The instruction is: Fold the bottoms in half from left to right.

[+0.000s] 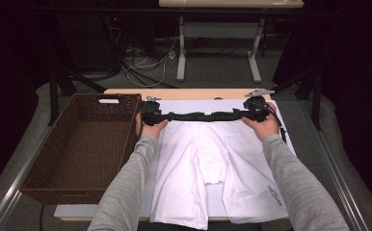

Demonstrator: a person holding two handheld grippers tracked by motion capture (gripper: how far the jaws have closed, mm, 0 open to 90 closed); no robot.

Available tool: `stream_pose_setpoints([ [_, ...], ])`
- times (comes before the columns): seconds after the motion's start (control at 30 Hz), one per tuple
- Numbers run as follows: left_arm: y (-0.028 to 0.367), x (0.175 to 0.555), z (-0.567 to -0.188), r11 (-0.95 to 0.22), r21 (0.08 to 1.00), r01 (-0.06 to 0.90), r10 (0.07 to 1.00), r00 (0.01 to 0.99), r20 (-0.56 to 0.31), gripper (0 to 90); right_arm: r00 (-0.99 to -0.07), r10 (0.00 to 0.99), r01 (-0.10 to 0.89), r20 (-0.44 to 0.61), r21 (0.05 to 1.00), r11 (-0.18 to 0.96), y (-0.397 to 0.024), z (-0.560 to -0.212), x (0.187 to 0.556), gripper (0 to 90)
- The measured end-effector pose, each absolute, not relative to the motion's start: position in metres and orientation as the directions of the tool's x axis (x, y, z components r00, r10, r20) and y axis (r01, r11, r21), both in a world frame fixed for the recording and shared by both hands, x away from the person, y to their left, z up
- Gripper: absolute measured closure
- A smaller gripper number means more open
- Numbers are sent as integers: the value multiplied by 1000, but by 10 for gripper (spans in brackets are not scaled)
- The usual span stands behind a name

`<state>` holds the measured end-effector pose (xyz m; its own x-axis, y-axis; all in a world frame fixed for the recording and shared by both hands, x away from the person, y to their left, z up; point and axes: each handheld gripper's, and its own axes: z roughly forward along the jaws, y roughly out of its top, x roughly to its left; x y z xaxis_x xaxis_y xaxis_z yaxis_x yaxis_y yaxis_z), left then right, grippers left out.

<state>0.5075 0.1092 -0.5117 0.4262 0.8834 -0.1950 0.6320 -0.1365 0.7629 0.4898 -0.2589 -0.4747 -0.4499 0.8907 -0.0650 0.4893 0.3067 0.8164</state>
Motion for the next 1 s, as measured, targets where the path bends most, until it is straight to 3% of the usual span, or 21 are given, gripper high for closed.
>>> stream_pose_setpoints([
  [0.17, 110, 509, -512, -131, 762, 635, 885, 420, -198, 448, -464, 880, 481, -100, 806, 345, -243, -466, 469, 478],
  [0.53, 113, 527, -532, -125, 716, 686, 900, 382, -209, 510, -510, 844, 396, -164, 826, 400, -233, -442, 388, 481],
  [1.0, 107, 542, -553, -148, 671, 726, 892, 391, -226, 603, -626, 768, 352, -135, 830, 433, -197, -463, 316, 474],
])
